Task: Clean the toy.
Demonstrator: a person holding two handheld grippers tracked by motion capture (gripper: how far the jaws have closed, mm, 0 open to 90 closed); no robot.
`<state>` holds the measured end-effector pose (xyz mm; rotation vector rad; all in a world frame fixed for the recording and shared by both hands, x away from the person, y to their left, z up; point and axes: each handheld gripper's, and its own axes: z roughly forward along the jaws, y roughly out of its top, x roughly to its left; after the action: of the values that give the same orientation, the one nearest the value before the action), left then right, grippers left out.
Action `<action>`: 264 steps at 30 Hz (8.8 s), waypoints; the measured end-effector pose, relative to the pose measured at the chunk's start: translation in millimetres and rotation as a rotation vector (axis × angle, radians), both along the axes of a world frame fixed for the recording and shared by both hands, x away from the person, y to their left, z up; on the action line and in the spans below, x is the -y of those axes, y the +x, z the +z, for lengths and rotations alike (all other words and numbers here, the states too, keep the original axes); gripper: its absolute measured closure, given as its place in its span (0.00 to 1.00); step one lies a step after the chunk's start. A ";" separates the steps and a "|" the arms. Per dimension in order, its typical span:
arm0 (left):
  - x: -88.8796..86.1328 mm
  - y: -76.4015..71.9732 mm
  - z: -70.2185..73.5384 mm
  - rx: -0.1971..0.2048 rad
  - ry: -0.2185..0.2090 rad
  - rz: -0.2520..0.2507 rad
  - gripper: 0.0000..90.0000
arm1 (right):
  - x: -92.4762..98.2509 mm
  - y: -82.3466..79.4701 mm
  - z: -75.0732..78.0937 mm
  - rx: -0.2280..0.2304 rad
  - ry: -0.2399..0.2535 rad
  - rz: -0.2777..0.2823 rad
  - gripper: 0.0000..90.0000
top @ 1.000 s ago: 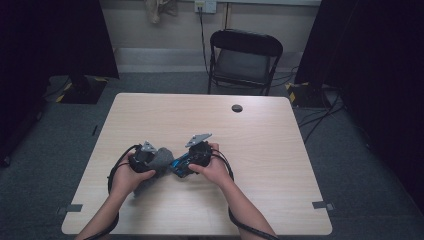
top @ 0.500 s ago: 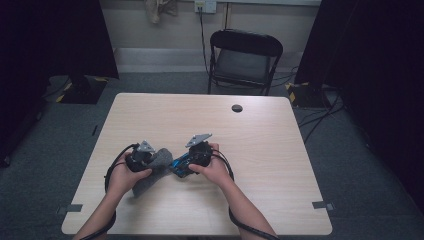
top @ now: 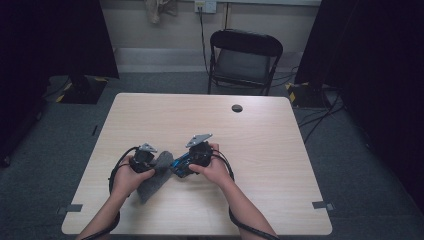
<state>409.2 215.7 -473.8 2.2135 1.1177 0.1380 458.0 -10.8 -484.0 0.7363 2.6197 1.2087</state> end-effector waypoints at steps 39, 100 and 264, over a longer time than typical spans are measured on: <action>36.5 -35.9 4.1 -0.071 -0.030 -0.199 0.86 | 0.7 -0.3 -0.5 0.002 0.005 -0.001 0.07; 48.0 -40.2 8.8 -0.062 0.012 -0.208 0.86 | 1.7 -2.2 -2.5 0.014 0.025 -0.005 0.07; -45.2 -6.9 1.5 0.010 0.016 0.003 0.81 | 18.2 -14.7 -3.2 0.037 0.009 -0.158 0.06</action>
<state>402.3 260.9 -472.3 2.2233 1.1176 0.1597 443.3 -28.9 -487.2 0.8944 2.4749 1.1783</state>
